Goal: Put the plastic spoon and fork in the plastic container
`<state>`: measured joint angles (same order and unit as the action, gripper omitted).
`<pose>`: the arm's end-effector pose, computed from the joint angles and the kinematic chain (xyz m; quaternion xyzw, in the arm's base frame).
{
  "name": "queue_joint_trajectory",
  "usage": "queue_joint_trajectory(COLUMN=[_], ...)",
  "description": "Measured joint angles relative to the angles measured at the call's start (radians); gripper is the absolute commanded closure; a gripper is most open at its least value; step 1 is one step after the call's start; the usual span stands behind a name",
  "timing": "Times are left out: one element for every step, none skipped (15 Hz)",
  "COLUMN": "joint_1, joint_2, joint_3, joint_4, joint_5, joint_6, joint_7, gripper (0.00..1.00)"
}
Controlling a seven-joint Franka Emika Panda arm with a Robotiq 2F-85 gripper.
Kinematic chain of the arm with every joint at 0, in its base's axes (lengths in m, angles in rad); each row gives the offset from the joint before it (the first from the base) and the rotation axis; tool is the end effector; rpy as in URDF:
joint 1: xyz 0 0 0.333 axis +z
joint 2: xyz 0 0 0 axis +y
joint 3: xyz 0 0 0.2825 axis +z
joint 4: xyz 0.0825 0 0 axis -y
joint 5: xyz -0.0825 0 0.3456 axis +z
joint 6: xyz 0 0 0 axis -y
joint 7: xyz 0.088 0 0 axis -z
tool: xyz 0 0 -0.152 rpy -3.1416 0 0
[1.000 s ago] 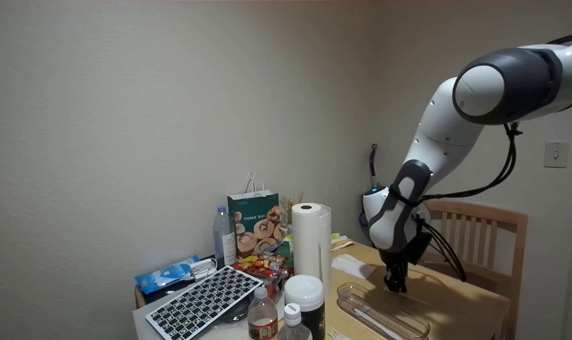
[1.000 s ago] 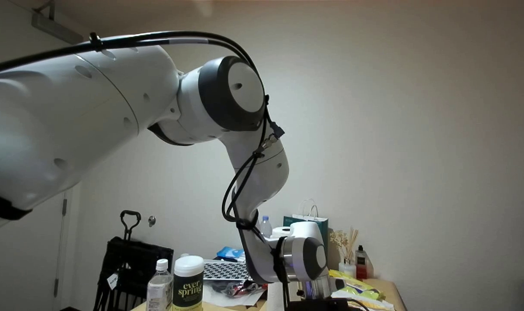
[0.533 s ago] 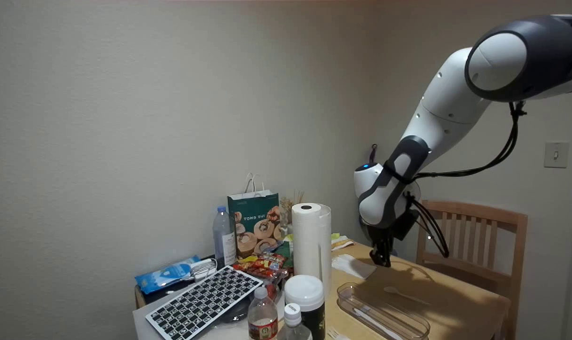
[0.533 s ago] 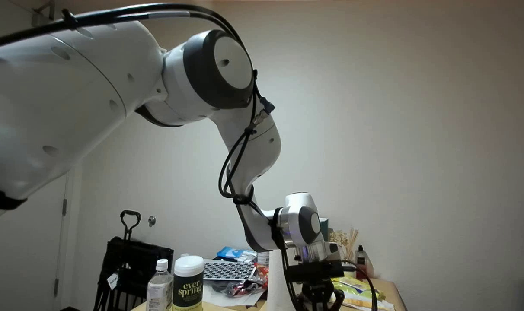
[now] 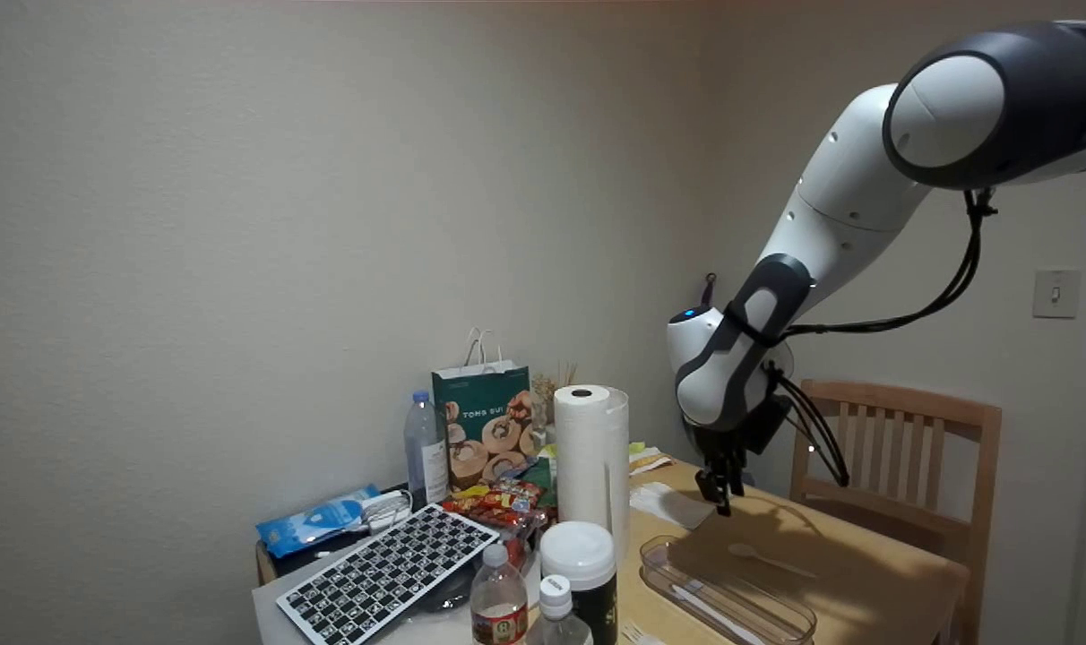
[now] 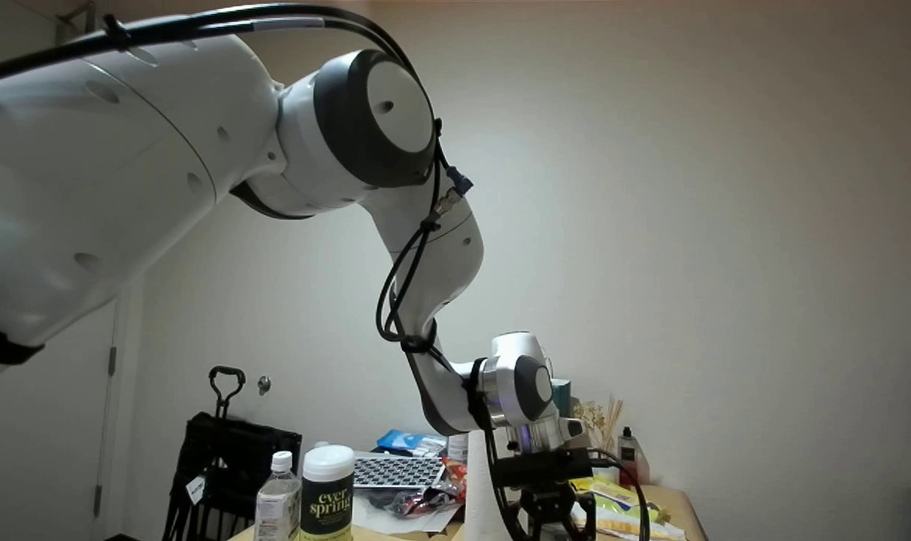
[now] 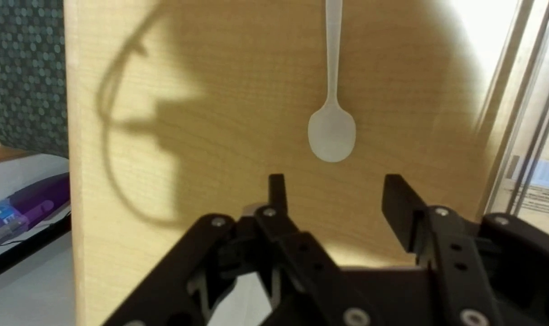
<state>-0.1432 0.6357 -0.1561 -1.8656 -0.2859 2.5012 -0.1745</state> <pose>0.5687 -0.1817 0.1368 0.9891 0.0673 -0.0312 0.1273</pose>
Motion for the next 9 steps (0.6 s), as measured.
queue_joint_trajectory(joint_1=[0.0,0.0,0.0,0.0,-0.001,-0.001,-0.001,-0.002,-0.003], joint_2=[0.005,0.011,0.018,0.026,0.034,0.041,0.048,0.053,0.059], joint_3=[0.0,-0.001,-0.002,-0.005,-0.008,-0.012,-0.016,-0.019,-0.021], joint_4=[-0.001,-0.001,-0.001,-0.002,-0.003,-0.003,-0.005,-0.007,-0.009], joint_5=[0.0,0.0,0.0,0.0,0.0,0.0,0.0,0.001,0.002], joint_6=[0.0,-0.004,-0.013,-0.025,-0.037,-0.051,-0.067,-0.081,-0.093], joint_7=[0.001,0.002,0.005,0.007,0.009,0.011,0.016,0.021,0.028], gripper=[0.05,0.02,0.0,0.0,0.0,0.0,0.0,0.0,0.0])
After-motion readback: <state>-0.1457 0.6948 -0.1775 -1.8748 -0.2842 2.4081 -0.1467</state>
